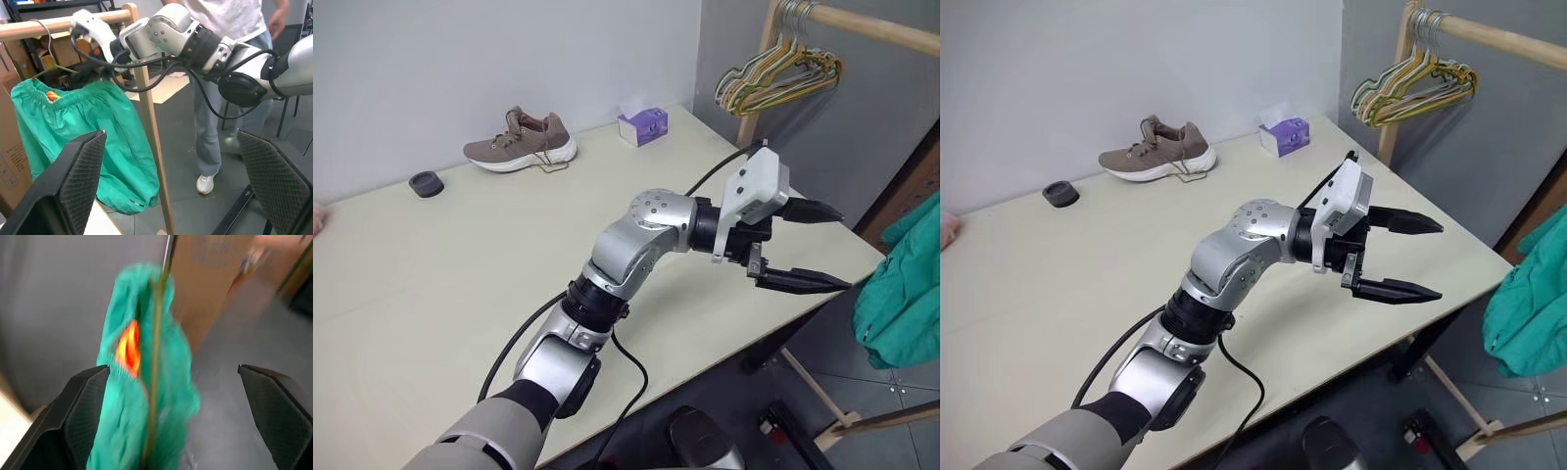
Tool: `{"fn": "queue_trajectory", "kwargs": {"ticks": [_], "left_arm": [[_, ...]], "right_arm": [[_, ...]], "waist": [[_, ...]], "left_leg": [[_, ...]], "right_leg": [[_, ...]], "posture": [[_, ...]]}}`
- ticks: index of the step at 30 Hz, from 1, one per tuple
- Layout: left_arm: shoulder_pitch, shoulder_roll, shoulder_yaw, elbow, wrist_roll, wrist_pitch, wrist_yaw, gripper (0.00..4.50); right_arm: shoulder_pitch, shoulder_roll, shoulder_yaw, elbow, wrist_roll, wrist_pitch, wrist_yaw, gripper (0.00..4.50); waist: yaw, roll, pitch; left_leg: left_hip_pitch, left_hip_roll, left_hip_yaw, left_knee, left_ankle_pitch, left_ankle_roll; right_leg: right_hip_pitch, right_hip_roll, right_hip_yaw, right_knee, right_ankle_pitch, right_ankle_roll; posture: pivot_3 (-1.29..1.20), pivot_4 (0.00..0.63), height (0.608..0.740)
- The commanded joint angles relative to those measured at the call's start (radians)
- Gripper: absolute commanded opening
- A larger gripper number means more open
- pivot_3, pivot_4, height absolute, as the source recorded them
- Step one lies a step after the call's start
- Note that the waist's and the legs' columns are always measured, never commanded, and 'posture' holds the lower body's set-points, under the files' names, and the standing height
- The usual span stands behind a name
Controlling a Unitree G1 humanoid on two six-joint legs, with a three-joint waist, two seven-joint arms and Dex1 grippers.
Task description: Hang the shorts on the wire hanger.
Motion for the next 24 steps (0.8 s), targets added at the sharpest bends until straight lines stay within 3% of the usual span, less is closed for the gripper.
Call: {"fn": "queue_trajectory", "kwargs": {"ticks": [1, 6, 10, 14, 19, 24], "left_arm": [[0.016, 0.018, 0.022, -0.015, 0.012, -0.024, 0.015, 4.5], [0.076, 0.08, 0.062, 0.002, 0.104, -0.066, 0.149, 4.5], [0.142, 0.166, 0.118, 0.051, 0.248, -0.105, 0.359, 4.5], [0.275, 0.239, 0.256, 0.048, 0.345, -0.063, 0.634, 4.5], [0.492, 0.304, 0.346, -0.09, 0.478, 0.045, 0.864, 4.5], [0.672, 0.271, 0.47, -0.225, 0.505, 0.106, 1.022, 4.5]], "right_arm": [[0.002, 0.019, -0.037, -0.093, -0.032, -0.162, -0.055, 4.47], [0.026, 0.104, 0.066, -0.261, -0.045, -0.415, -0.033, 4.47], [0.092, 0.239, 0.217, -0.513, 0.094, -0.352, 0.086, 4.47], [0.148, 0.415, 0.415, -0.619, 0.093, -0.389, 0.089, 4.47], [0.136, 0.634, 0.641, -0.539, 0.027, -0.49, 0.075, 4.47], [0.094, 0.8, 0.768, -0.338, -0.012, -0.583, 0.102, 4.47]], "waist": [[0.0, 0.001, -0.001], [-0.012, 0.004, -0.003], [-0.026, -0.002, -0.013], [-0.02, -0.004, -0.028], [0.045, -0.007, -0.034], [0.153, -0.02, -0.045]], "left_leg": [[0.0, 0.0, 0.0, 0.0, 0.0, 0.0], [0.001, 0.0, 0.001, 0.002, 0.0, 0.0], [0.002, 0.002, -0.001, 0.003, 0.0, 0.0], [-0.001, 0.003, -0.007, 0.006, 0.0, 0.0], [-0.006, -0.002, -0.014, 0.016, 0.0, 0.0], [-0.005, -0.002, -0.019, 0.016, 0.0, -0.001]], "right_leg": [[0.0, 0.0, 0.0, 0.0, 0.0, 0.0], [0.0, 0.0, 0.002, 0.003, 0.001, 0.001], [0.001, 0.002, 0.001, 0.004, 0.001, 0.002], [-0.001, 0.002, -0.003, 0.008, 0.001, 0.002], [-0.007, -0.007, -0.007, 0.018, 0.004, -0.003], [-0.008, -0.008, -0.012, 0.02, 0.005, -0.004]], "posture": [[-0.45, 0.045, 0.74], [-0.44, 0.04, 0.74], [-0.41, 0.027, 0.74], [-0.35, 0.014, 0.74], [-0.24, 0.0, 0.74], [-0.15, 0.0, 0.74]]}}
